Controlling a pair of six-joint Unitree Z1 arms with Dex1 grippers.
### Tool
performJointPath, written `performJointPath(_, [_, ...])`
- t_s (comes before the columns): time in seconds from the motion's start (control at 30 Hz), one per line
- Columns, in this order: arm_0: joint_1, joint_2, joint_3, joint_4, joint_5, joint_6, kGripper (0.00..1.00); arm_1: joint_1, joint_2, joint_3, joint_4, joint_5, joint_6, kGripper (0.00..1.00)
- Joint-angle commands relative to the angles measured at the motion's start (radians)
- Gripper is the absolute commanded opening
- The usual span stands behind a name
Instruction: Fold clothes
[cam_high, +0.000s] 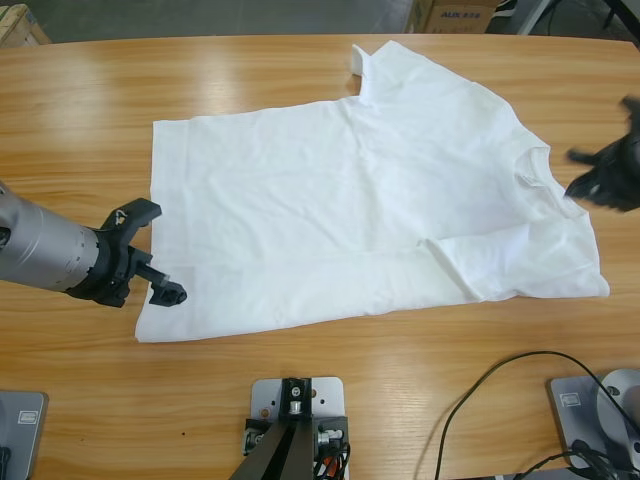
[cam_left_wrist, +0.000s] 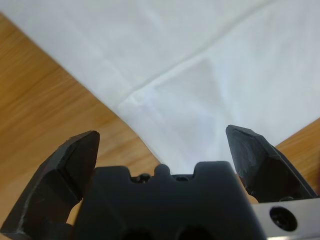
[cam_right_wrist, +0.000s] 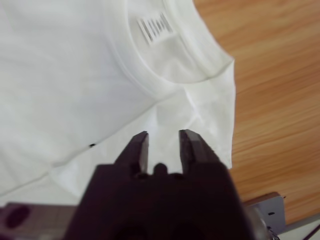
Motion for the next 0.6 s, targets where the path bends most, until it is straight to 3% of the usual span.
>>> performJointPath(0.03, [0.060,-0.106,0.129,-0.077,-0.113,-0.511,1.000,0.076,-0.159,-0.019,0.048,-0.002,-0.016,1.000])
performJointPath(0.13, [0.061,-0.131,0.167,-0.104,-0.146,-0.610,0.999,0.081,-0.173,-0.003,0.056,0.008,-0.016,1.000])
performJointPath(0.27, [0.059,-0.257,0.212,-0.045,-0.187,-0.729,0.918,0.081,-0.187,0.014,0.056,0.020,-0.015,1.000])
performJointPath(0.4, [0.053,-0.314,0.299,-0.146,-0.193,-0.786,0.837,0.081,-0.178,0.038,0.036,0.046,-0.015,1.000])
performJointPath(0.43, [0.041,-0.327,0.330,-0.180,-0.188,-0.828,0.853,0.081,-0.179,0.042,0.036,0.047,-0.015,1.000])
performJointPath(0.5, [-0.006,-0.334,0.380,-0.253,-0.163,-0.926,1.000,0.081,-0.184,0.051,0.036,0.051,-0.015,1.000])
performJointPath(0.6, [-0.098,-0.308,0.403,-0.379,-0.094,-1.078,1.000,0.081,-0.199,0.077,0.036,0.058,-0.014,1.000])
